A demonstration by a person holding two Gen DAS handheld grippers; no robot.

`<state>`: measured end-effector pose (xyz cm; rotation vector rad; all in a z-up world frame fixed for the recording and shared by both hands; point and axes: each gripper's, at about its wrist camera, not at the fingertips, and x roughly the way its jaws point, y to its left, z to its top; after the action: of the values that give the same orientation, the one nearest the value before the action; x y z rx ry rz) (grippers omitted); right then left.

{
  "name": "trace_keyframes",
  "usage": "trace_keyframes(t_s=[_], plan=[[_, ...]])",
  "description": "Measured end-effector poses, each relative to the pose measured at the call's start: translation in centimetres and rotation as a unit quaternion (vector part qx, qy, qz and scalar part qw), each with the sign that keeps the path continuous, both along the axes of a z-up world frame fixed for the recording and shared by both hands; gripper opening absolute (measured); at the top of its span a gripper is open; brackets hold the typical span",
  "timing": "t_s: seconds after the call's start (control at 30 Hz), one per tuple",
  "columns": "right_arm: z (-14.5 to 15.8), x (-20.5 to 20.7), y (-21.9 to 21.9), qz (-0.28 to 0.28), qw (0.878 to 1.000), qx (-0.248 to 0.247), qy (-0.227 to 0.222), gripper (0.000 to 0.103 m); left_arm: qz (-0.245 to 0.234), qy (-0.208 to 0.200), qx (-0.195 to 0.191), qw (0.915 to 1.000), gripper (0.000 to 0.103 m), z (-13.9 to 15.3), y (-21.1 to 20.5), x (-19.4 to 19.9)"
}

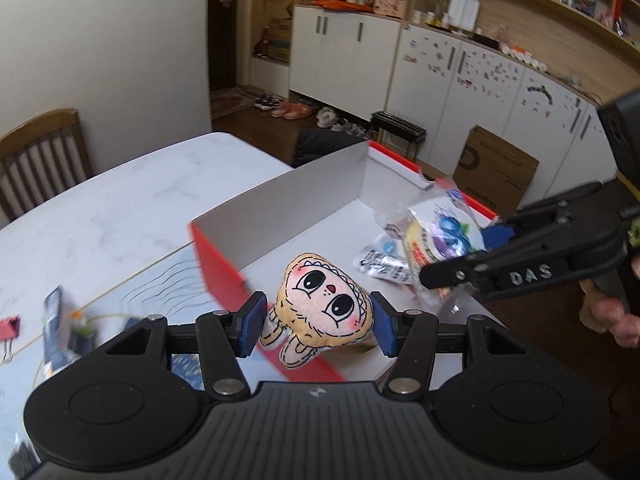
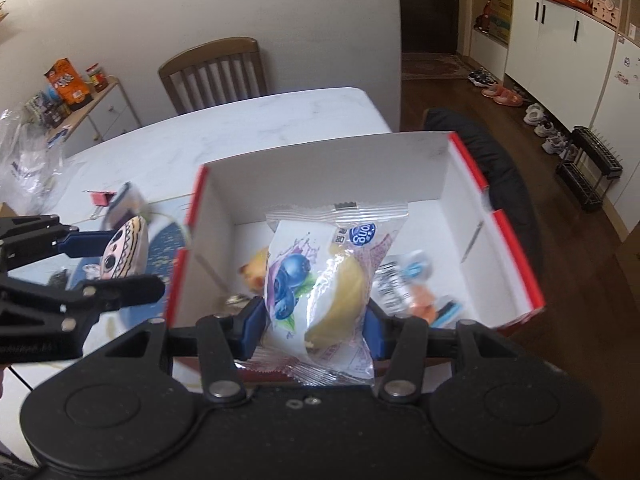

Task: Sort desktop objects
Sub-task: 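Lift and carry the keychain and bread pouch over the red box, then lower into the box and open the left tool while the right tool releases the pouch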

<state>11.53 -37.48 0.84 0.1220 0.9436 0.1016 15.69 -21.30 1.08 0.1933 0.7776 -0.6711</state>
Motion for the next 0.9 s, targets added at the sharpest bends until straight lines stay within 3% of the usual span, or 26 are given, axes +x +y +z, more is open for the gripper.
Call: trace_keyframes(t_s=[0.33, 0.9], plan=[[-2.2, 3.1, -2.6, 0.010, 0.999, -0.022, 0.021, 0.049, -0.037, 0.012, 0.041, 0.9984, 0.055, -1.5, -5.7, 1.9], [-6.9, 10.0, -4.4, 0.051, 0.995, -0.032, 0.084, 0.049, -0.078, 0.050, 0.106, 0.9900, 0.055, -5.3, -10.6, 5.7]])
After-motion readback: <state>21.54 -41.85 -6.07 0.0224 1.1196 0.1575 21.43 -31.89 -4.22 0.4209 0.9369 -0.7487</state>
